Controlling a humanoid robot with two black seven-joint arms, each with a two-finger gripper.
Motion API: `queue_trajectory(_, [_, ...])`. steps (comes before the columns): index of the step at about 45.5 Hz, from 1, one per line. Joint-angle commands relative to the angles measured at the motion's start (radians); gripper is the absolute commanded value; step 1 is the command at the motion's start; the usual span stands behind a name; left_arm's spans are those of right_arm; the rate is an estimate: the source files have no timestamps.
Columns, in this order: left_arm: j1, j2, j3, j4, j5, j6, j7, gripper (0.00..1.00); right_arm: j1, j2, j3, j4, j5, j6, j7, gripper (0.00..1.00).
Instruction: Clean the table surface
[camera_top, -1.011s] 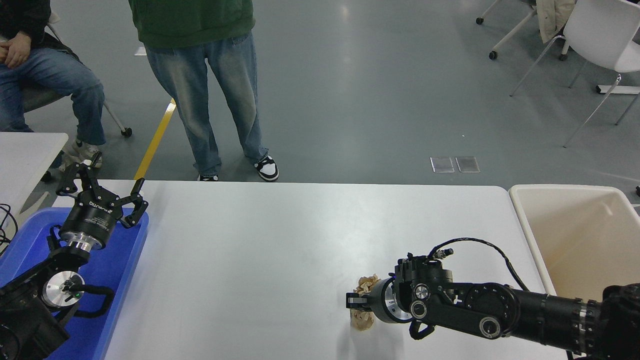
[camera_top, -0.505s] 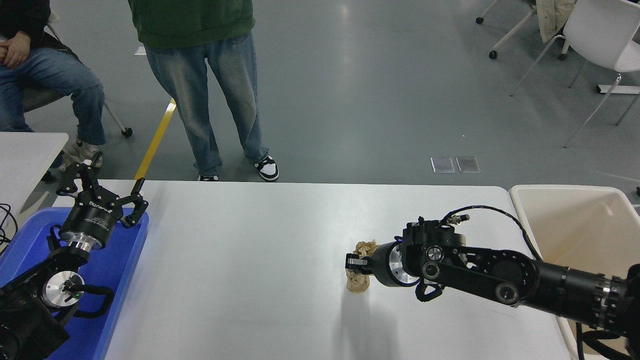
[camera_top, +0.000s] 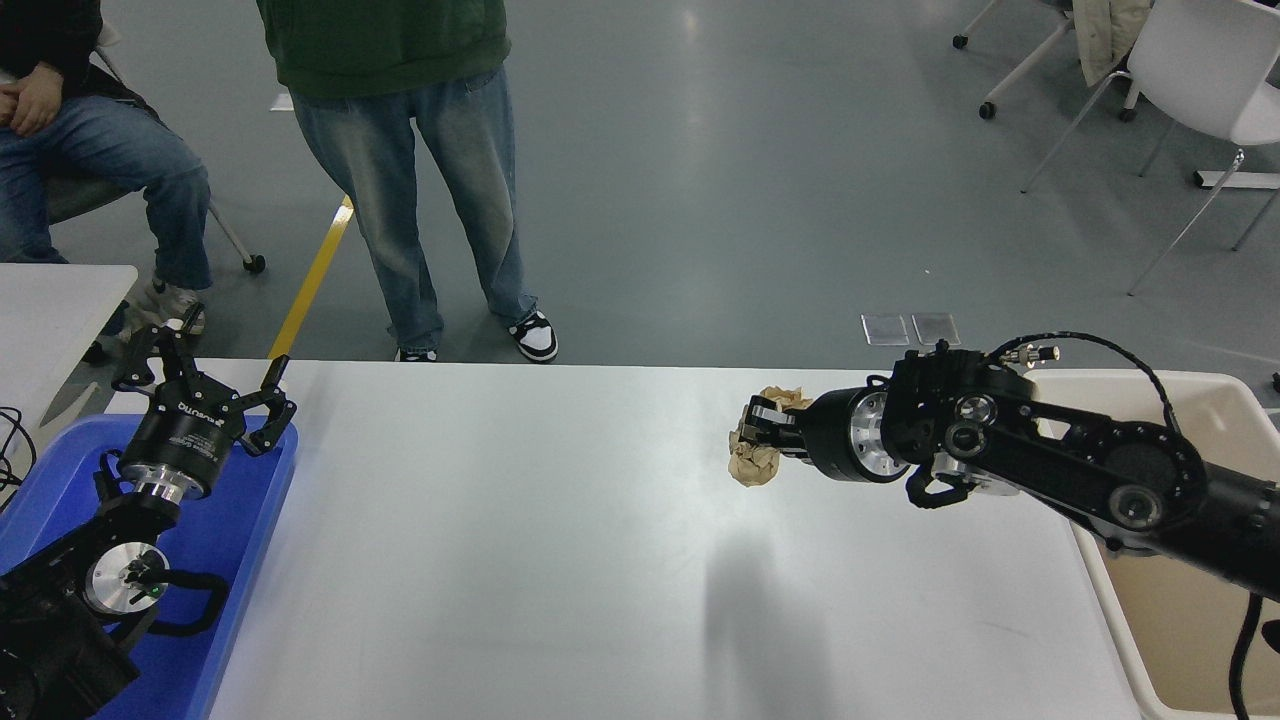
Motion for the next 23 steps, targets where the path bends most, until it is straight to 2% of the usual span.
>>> queue_trajectory(1, [0.0, 0.0, 0.0, 0.001, 0.0, 0.001, 0.0, 1.0, -0.002, -0.089, 0.08, 0.015, 0.029, -0.006, 0.002, 0.0])
queue_trajectory(15, [0.0, 0.0, -0.001, 0.001, 0.0, 0.001, 0.0, 1.0, -0.124, -0.256, 0.269, -0.017, 0.045, -0.012, 0.05, 0.0])
queue_trajectory(23, [0.0, 0.0, 0.0, -0.001, 0.0, 0.001, 0.0, 1.0, -0.228, -0.322, 0.316, -0.139, 0.105, -0.001, 0.12, 0.0])
